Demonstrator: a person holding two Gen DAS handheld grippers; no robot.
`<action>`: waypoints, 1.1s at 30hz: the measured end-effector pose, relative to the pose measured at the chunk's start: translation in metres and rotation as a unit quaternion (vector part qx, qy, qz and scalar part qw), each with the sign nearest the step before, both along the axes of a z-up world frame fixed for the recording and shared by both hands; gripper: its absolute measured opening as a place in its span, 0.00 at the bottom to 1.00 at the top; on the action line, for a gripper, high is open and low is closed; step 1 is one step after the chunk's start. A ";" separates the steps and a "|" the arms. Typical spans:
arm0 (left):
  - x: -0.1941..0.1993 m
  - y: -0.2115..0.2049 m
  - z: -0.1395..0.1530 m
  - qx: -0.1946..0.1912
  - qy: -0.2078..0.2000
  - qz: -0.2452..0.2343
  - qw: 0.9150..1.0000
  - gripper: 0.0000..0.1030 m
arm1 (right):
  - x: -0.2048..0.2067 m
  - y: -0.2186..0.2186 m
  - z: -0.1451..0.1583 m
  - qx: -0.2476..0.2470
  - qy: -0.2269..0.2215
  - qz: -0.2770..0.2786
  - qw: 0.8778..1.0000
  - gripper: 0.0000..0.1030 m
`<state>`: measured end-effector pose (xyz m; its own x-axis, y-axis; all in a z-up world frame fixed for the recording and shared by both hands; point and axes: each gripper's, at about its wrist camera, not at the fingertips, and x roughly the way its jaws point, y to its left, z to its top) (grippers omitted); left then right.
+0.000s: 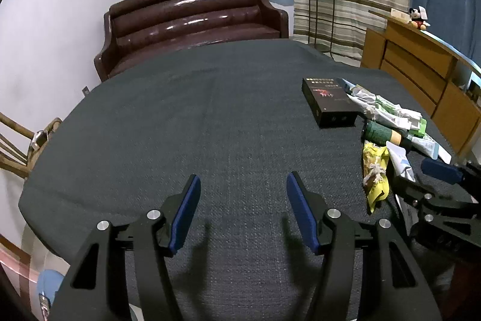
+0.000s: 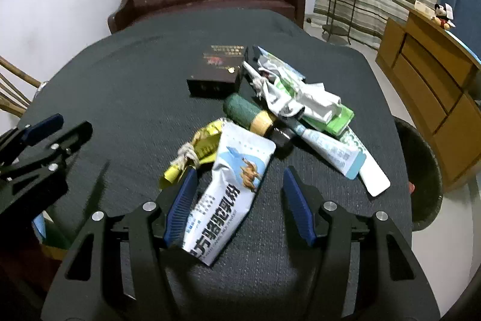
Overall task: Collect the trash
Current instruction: 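Grasp the white-blue tube with the right tool while the left tool grasps the yellow wrapper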
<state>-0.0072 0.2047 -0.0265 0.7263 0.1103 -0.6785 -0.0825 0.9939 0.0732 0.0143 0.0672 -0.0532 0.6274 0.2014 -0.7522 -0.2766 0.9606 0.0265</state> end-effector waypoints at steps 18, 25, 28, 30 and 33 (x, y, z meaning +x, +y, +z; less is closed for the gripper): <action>-0.003 -0.019 -0.003 -0.011 0.005 -0.021 1.000 0.59 | -0.010 -0.009 0.001 0.016 0.009 0.007 1.000 0.15; -0.005 -0.028 -0.001 -0.013 0.005 -0.028 1.000 0.59 | -0.014 -0.015 0.006 0.026 0.002 0.008 1.000 0.13; -0.005 -0.032 0.000 -0.015 0.003 -0.030 0.999 0.59 | -0.016 -0.019 0.011 0.030 -0.005 0.007 1.000 0.13; -0.004 -0.037 0.001 -0.016 0.002 -0.033 0.999 0.59 | -0.018 -0.024 0.014 0.036 -0.009 0.006 0.999 0.13; -0.003 -0.043 0.001 -0.018 0.002 -0.039 0.999 0.59 | -0.019 -0.029 0.017 0.038 -0.015 0.003 0.999 0.13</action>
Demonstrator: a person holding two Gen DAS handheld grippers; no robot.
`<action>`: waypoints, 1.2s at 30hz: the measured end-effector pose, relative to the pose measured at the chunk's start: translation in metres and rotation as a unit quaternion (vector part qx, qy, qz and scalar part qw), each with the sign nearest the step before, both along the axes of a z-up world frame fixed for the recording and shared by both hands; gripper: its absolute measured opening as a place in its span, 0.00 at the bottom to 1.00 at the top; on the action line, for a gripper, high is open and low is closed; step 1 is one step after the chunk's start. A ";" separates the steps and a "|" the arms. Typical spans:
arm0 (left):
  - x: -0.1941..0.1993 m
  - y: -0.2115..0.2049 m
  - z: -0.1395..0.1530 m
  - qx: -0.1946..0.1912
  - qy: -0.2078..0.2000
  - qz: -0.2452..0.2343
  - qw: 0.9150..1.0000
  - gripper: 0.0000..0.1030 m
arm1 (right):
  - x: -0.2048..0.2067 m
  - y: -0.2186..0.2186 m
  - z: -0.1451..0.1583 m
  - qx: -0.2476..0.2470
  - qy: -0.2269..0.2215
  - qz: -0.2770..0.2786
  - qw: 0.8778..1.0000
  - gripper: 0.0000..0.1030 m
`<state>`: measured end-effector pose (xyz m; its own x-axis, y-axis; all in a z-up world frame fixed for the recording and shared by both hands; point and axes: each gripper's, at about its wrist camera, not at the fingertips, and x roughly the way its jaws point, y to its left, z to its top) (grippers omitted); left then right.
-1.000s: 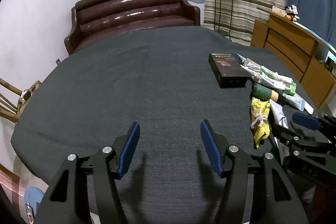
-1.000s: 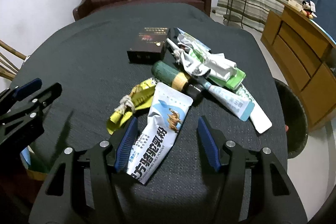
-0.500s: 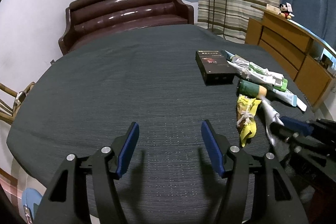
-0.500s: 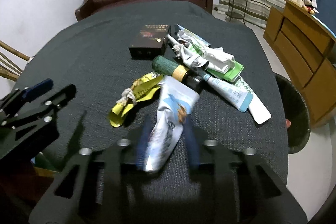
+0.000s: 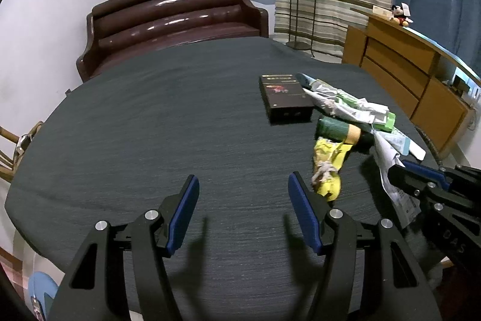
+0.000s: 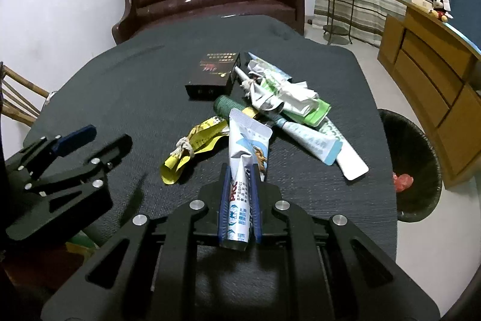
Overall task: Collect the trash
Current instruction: 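Grasp the white-blue tube with the right tool while the left tool grasps the yellow wrapper, then carry the tube and wrapper over the bin and open both tools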
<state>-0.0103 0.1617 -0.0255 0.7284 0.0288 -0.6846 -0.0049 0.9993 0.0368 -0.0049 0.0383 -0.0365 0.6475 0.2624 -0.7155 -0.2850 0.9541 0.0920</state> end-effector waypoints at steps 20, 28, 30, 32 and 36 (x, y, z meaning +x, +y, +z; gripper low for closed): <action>0.037 -0.056 -0.019 0.000 0.036 -0.043 0.998 0.58 | 0.032 -0.095 0.016 -0.019 -0.033 -0.066 0.997 0.13; 0.041 -0.060 -0.024 -0.005 0.043 -0.061 0.997 0.26 | 0.037 -0.123 0.002 -0.009 -0.019 -0.088 0.996 0.13; 0.040 -0.058 -0.022 -0.007 0.041 -0.059 0.997 0.26 | 0.039 -0.127 0.000 -0.003 -0.015 -0.092 0.996 0.13; 0.037 -0.058 -0.020 -0.006 0.038 -0.062 0.997 0.26 | 0.039 -0.131 -0.003 0.000 -0.013 -0.094 0.995 0.13; 0.027 -0.055 -0.015 -0.012 0.033 -0.061 0.998 0.26 | 0.041 -0.135 -0.003 -0.002 -0.014 -0.094 0.995 0.13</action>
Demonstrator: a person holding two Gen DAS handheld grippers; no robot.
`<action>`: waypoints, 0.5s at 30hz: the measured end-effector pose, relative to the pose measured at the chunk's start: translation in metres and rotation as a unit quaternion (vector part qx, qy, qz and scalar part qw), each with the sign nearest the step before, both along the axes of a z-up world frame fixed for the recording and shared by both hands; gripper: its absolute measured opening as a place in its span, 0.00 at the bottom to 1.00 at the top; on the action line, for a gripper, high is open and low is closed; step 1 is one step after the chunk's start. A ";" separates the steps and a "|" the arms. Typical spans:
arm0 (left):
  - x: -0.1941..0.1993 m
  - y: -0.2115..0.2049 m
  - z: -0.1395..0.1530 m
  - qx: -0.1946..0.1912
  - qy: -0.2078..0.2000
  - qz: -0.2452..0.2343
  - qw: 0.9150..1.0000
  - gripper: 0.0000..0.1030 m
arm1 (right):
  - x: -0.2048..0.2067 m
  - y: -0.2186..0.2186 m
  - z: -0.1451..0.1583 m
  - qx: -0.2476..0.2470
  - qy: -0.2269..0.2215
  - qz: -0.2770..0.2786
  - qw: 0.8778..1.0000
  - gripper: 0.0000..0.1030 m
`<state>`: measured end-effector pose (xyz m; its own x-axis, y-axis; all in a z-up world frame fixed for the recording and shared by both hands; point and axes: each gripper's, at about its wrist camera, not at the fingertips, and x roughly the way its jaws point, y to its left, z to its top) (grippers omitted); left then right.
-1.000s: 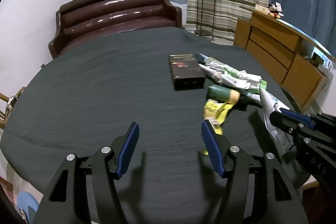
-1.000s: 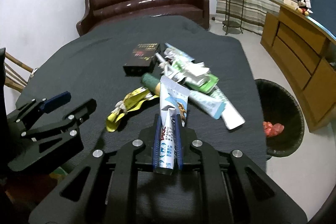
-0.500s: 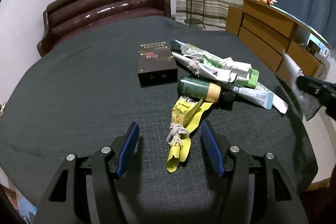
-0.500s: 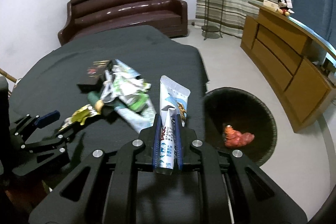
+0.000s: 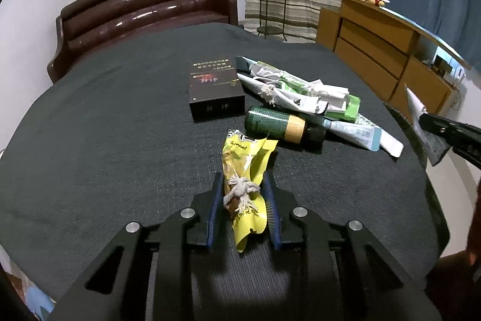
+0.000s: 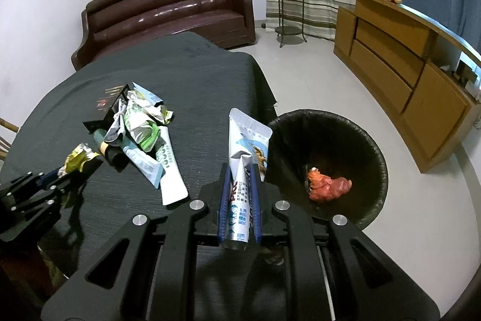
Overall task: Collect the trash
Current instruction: 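Carry the tube and wrapper over the bin and open both tools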
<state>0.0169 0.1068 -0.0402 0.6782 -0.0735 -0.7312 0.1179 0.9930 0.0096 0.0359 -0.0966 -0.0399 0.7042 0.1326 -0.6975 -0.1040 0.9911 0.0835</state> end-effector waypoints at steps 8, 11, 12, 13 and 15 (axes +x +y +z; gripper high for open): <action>-0.010 -0.009 0.029 -0.024 -0.031 -0.012 0.999 0.26 | 0.004 -0.022 0.005 0.000 -0.010 -0.014 1.000 0.13; -0.006 -0.022 0.039 -0.034 -0.046 -0.025 0.998 0.26 | 0.007 -0.034 0.009 0.001 -0.016 -0.025 1.000 0.13; -0.003 -0.027 0.041 -0.036 -0.051 -0.030 0.998 0.26 | 0.007 -0.039 0.010 0.001 -0.018 -0.029 0.999 0.13; 0.000 -0.032 0.043 -0.038 -0.054 -0.034 0.997 0.26 | 0.008 -0.043 0.012 0.001 -0.021 -0.032 0.999 0.13; 0.005 -0.045 0.046 -0.047 -0.060 -0.043 0.996 0.26 | 0.010 -0.053 0.015 0.001 -0.027 -0.042 0.999 0.13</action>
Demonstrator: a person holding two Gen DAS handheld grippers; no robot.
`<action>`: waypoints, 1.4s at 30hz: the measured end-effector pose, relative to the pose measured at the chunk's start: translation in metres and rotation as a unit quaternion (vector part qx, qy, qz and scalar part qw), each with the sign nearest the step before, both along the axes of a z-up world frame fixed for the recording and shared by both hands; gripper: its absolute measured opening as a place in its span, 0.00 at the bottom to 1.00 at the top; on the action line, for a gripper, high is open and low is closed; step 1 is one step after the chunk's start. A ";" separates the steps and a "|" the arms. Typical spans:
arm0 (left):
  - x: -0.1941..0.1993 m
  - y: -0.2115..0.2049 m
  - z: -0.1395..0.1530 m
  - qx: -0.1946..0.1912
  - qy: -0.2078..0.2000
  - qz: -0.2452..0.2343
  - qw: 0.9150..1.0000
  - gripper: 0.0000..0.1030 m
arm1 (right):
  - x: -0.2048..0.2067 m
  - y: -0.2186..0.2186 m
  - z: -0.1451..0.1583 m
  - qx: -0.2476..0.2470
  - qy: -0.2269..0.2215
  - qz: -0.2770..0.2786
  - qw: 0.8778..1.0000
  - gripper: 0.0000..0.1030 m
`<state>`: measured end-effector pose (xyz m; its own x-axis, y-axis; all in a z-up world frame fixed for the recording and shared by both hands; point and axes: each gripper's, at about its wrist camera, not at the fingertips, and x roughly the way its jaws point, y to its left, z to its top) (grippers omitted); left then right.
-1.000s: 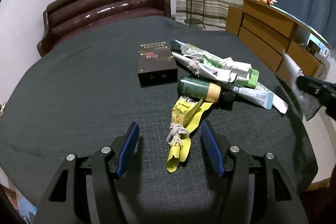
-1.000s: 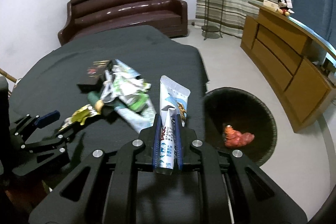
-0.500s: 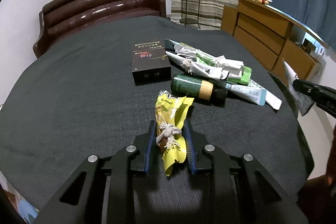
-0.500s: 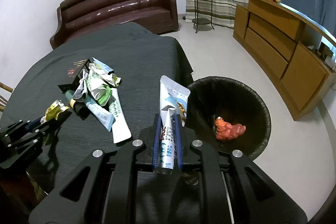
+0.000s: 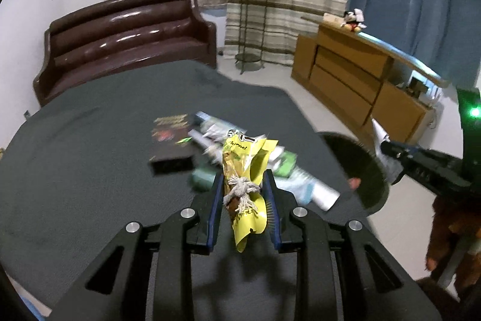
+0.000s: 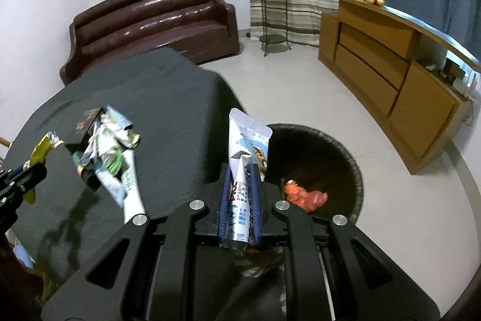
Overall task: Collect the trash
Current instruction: 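Carry the tube and wrapper over the bin and open both tools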
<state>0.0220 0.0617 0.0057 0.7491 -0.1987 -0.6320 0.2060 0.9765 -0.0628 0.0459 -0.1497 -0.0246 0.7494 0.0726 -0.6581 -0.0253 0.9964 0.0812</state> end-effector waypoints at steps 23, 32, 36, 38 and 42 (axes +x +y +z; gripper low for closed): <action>0.071 -0.128 -0.016 0.010 0.003 -0.076 0.997 0.26 | 0.046 -0.065 -0.011 0.021 0.004 -0.048 0.999 0.13; 0.082 -0.149 -0.024 0.029 0.007 -0.081 0.996 0.27 | 0.059 -0.077 -0.021 0.035 0.012 -0.056 0.998 0.14; 0.087 -0.148 -0.028 0.030 0.013 -0.071 0.997 0.40 | 0.060 -0.083 -0.023 0.043 0.007 -0.068 0.997 0.32; 0.089 -0.146 -0.029 0.028 0.015 -0.067 0.997 0.48 | 0.060 -0.084 -0.024 0.045 0.008 -0.070 0.997 0.33; 0.089 -0.145 -0.029 0.028 0.018 -0.064 0.997 0.54 | 0.060 -0.086 -0.026 0.049 0.010 -0.072 0.996 0.33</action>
